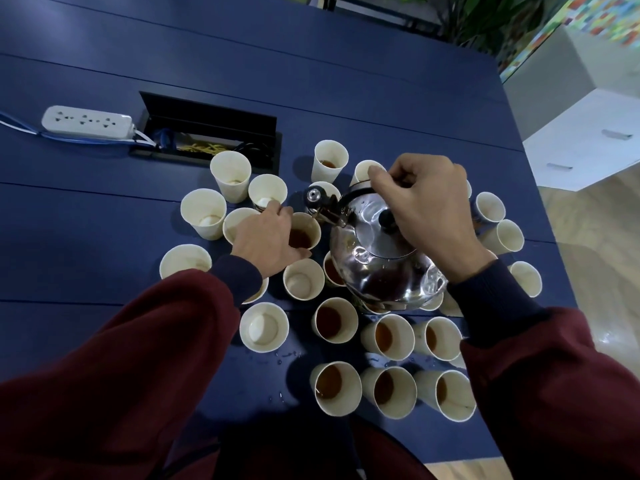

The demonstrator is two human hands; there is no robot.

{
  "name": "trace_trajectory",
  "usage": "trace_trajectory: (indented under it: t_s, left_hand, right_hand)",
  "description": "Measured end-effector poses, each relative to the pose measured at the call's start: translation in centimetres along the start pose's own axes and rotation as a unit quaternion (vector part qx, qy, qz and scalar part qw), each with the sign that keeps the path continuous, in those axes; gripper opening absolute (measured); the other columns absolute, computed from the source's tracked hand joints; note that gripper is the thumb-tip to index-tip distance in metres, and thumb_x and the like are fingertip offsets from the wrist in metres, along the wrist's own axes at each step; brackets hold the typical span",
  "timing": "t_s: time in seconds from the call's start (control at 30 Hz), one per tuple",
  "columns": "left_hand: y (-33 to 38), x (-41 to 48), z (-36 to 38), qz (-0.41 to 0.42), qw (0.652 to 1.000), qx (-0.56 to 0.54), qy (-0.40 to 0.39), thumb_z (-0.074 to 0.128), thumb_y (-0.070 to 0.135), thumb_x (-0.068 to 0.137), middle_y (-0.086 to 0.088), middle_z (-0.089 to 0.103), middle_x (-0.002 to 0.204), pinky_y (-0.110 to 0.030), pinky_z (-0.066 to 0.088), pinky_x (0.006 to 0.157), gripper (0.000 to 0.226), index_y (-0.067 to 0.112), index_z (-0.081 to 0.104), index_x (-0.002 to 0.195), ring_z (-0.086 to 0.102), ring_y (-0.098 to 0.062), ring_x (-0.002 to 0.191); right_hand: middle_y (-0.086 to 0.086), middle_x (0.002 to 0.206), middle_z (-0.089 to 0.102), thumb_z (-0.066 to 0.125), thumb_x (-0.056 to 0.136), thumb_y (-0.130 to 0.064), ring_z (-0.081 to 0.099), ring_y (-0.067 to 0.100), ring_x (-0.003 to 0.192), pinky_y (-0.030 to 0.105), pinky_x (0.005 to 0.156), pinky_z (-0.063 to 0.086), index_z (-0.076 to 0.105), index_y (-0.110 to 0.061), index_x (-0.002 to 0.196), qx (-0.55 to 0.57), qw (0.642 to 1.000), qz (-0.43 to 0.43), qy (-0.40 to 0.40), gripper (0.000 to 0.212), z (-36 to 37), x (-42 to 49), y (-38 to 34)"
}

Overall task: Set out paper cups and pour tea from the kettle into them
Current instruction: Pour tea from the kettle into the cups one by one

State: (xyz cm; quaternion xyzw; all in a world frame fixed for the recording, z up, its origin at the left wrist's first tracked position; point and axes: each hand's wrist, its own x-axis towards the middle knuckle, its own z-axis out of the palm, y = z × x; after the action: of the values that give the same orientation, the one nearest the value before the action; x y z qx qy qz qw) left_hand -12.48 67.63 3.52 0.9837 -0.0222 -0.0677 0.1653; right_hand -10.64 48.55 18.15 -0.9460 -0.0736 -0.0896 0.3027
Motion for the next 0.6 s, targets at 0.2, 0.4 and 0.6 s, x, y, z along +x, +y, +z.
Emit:
trace_trajectory:
  t_s: [0.2, 0.4, 0.6]
  left_hand:
    - [0.6, -2.5, 0.0, 0.004, 0.996, -0.027, 0.09, 0.073, 0.045, 0.079, -0.008, 0.058, 0.105, -0.037, 0.043, 0.065, 0.046, 0.01, 0.061, 0.106, 0.061, -0.03, 0.09]
    - [1.8, -5.2, 0.1, 0.006, 0.999, 0.031, -0.025, 0.064, 0.055, 0.08, -0.003, 0.057, 0.116, -0.043, 0.053, 0.078, 0.053, 0.021, 0.056, 0.12, 0.059, -0.027, 0.107]
    - [2.4, -6.0, 1.6, 0.005, 0.994, 0.103, -0.033, 0.069, 0.057, 0.079, -0.005, 0.056, 0.119, -0.037, 0.046, 0.081, 0.062, 0.015, 0.052, 0.121, 0.058, -0.025, 0.108]
  right_hand:
    - [0.004, 0.05, 0.051, 0.065, 0.09, -0.035, 0.051, 0.024, 0.06, 0.024, 0.059, 0.039, 0.057, -0.008, 0.06, 0.031, 0.999, -0.021, -0.004, 0.041, -0.5, -1.1, 0.7]
    - [-0.002, 0.055, 0.058, 0.064, 0.087, -0.039, 0.054, 0.02, 0.057, 0.039, 0.065, 0.048, 0.062, -0.015, 0.062, -0.012, 0.994, -0.098, -0.048, 0.035, -0.9, -1.9, 0.9]
    - [-0.004, 0.048, 0.05, 0.063, 0.085, -0.041, 0.047, 0.023, 0.054, 0.04, 0.059, 0.049, 0.06, -0.016, 0.06, -0.032, 0.989, -0.115, -0.091, 0.035, -0.8, -2.9, 1.0]
